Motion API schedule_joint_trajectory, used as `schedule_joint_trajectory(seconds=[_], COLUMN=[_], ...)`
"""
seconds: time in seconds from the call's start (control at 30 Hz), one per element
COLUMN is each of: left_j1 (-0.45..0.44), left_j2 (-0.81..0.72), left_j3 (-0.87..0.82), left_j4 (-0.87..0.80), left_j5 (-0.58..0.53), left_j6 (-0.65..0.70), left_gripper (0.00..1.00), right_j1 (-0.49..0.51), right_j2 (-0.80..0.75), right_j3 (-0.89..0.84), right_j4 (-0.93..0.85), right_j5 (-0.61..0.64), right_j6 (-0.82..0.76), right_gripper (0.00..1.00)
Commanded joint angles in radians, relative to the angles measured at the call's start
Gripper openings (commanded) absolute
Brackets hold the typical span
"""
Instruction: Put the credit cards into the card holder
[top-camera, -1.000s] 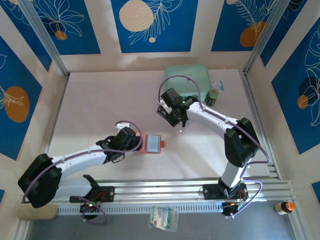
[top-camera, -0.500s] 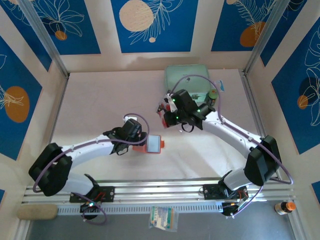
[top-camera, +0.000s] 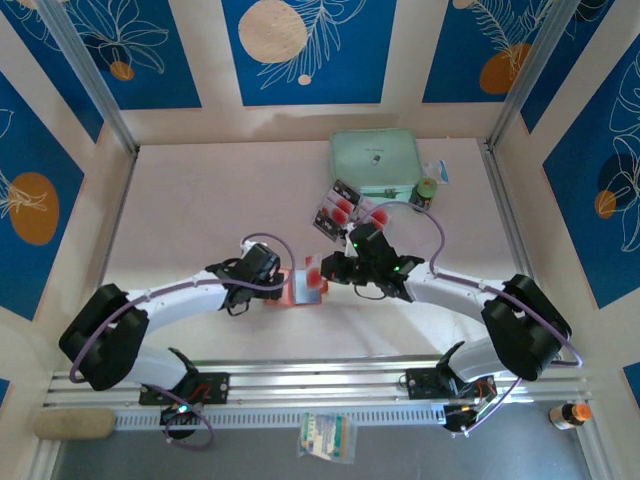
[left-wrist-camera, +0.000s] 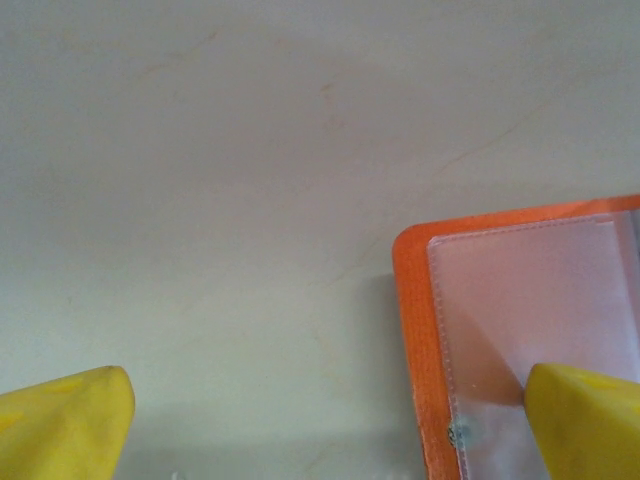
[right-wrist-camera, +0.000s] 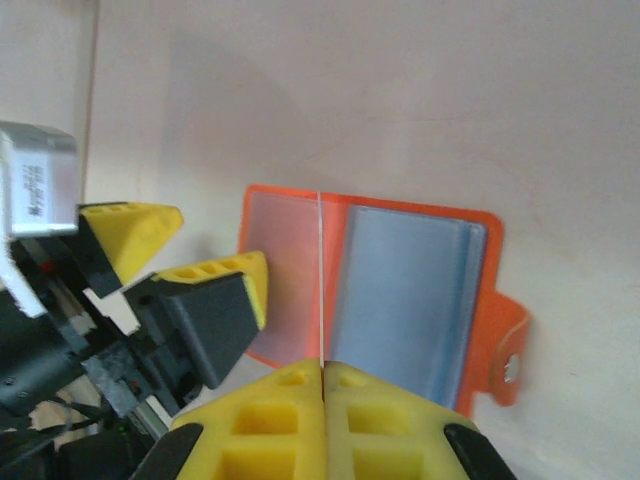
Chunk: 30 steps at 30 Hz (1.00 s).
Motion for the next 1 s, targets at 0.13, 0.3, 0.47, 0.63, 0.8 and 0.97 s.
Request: schedule_joint_trajectory(seconds=[0.13,0.3,0.47,0.63,0.8,0.97], left_j1=[0.013,0.013,0.017,0.019,0.022,0.028], left_j2=[-0.051,-0.058,-0.046,-0.026,-0.009,0.015], left_j3=[-0.058,-0.073,-0.075,-0.054,-0.041,-0.026], left_j4=[-0.034,-0.027,-0.016,-0.002,0.019,0.040], left_j5=[-0.018,-0.019,-0.022,-0.022,-0.025,-0.023], left_j6=[-0.057,-0.063,-0.072,-0.067,-0.046,-0.024], left_gripper=[1.00,1.00,1.00,1.00,1.00,1.00], right_j1=[0.036,0.059,0.061,0.039,0.016,0.004], right_j2=[0.068,0.128,0.173,0.181,0.174,0.157], right_j3=[-0.023,-0.027,-0.033,-0.036,-0.045,-0.059], right_j4=[0.207,0.296,0.355,0.344,0.336,0.319], right_j5=[0.000,-0.003,-0.027,-0.036,-0.044,-0.043], right_j6=[0.086,0.090,0.057,0.033,0.026,0.017], right_gripper=[0.00,0.00,0.00,0.00,0.00,0.00])
